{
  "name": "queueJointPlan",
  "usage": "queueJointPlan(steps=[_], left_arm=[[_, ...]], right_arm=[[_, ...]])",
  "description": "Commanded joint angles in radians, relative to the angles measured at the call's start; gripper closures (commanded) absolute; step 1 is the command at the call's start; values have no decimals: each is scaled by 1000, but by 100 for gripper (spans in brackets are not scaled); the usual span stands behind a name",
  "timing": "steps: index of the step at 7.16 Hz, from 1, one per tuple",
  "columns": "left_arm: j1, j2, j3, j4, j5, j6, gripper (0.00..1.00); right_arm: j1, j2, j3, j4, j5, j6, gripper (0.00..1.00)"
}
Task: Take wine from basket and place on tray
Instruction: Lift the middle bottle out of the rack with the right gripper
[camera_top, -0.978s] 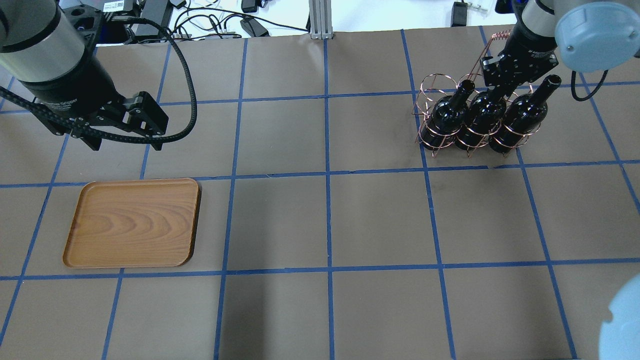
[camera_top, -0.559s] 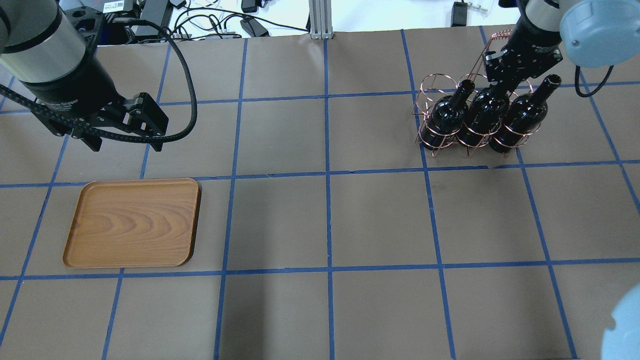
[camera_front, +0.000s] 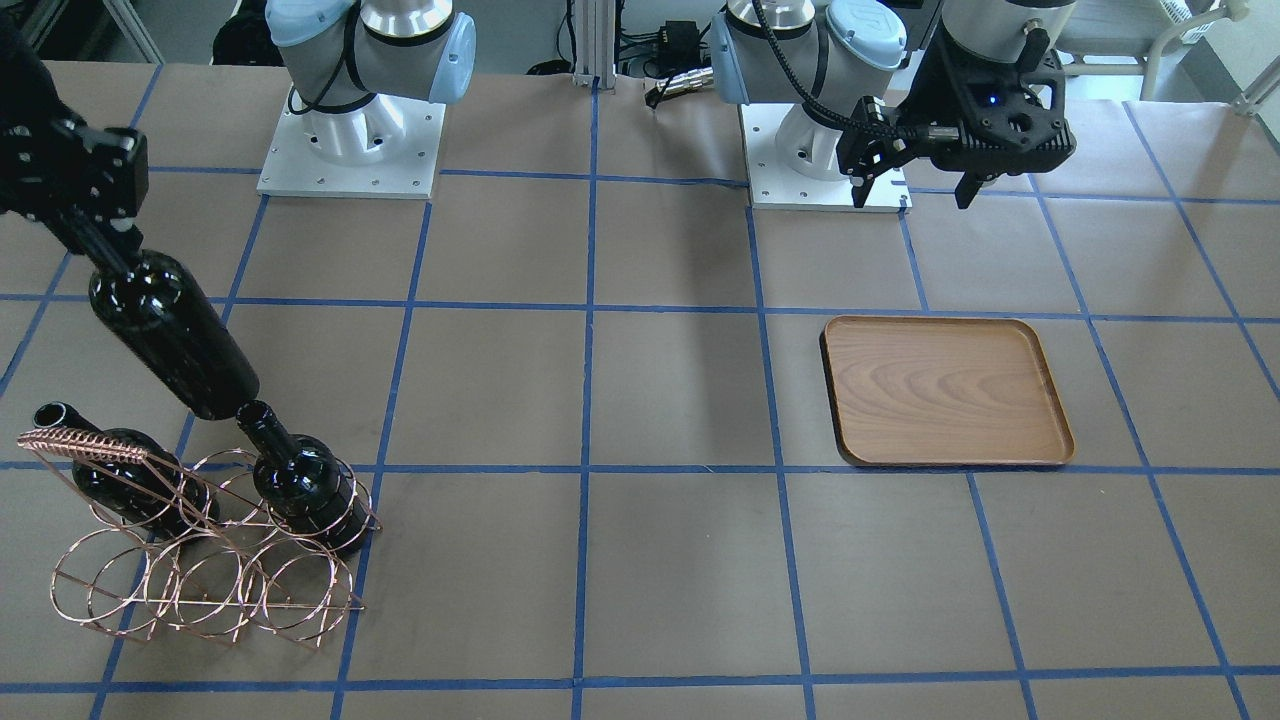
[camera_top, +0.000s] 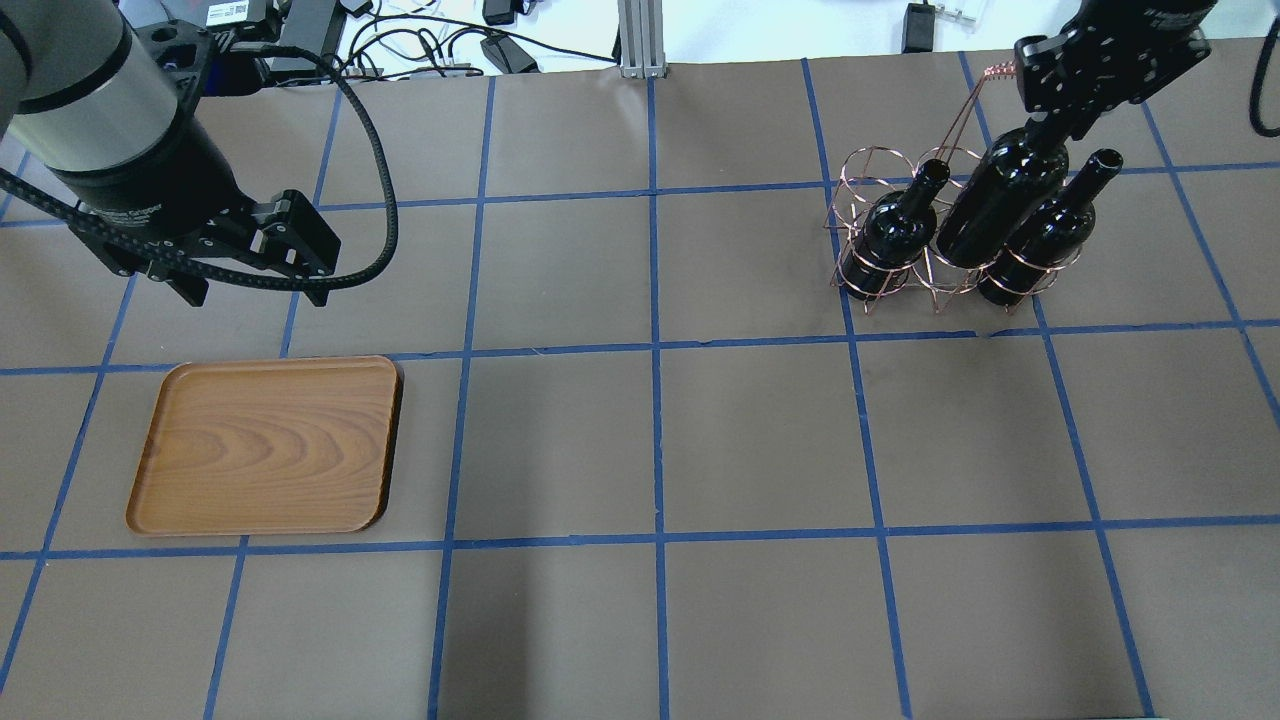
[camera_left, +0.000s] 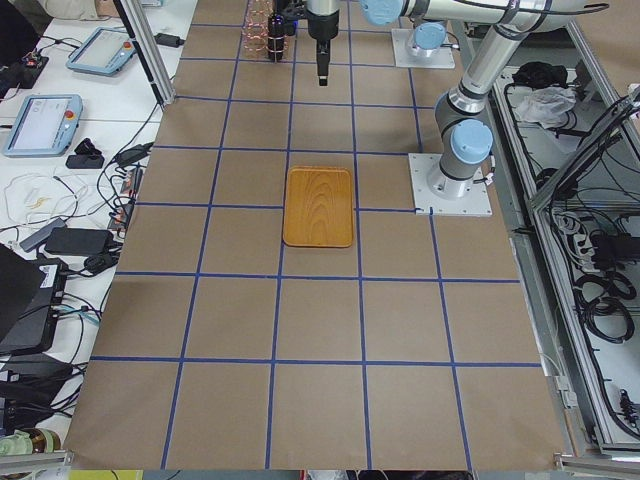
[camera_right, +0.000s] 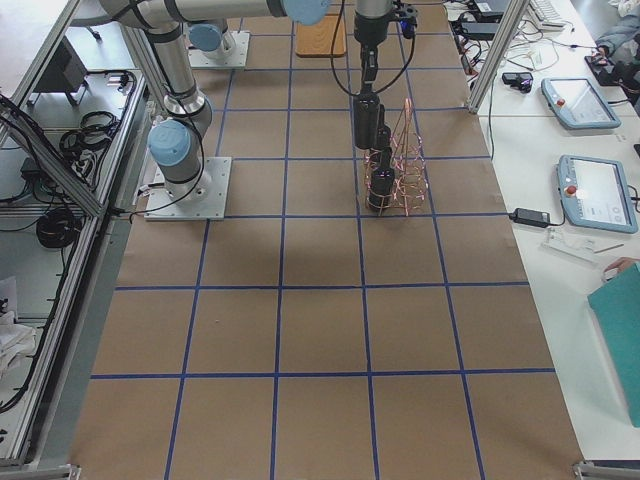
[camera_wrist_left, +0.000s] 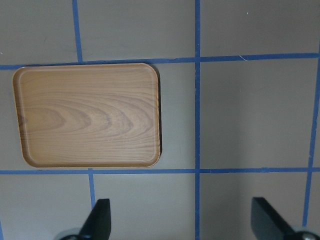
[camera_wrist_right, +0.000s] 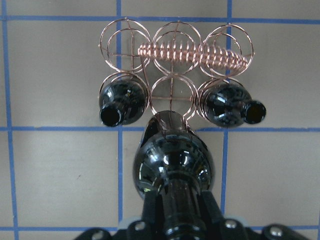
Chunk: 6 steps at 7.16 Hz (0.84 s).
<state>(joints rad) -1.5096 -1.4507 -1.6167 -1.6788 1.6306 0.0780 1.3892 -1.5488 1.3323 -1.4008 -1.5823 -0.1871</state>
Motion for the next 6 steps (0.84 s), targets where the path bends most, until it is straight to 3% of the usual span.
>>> queueJointPlan(steps=[1, 3, 6], left_arm=[[-1, 0, -2, 1, 2, 0, 0], [-1, 4, -17, 11, 3, 0, 0], [0, -8, -20, 19, 2, 0, 0]], right_arm=[[46, -51, 5, 77, 8, 128, 97], [237, -19, 28, 33, 12, 373, 97], [534, 123, 33, -110, 8, 778, 93]])
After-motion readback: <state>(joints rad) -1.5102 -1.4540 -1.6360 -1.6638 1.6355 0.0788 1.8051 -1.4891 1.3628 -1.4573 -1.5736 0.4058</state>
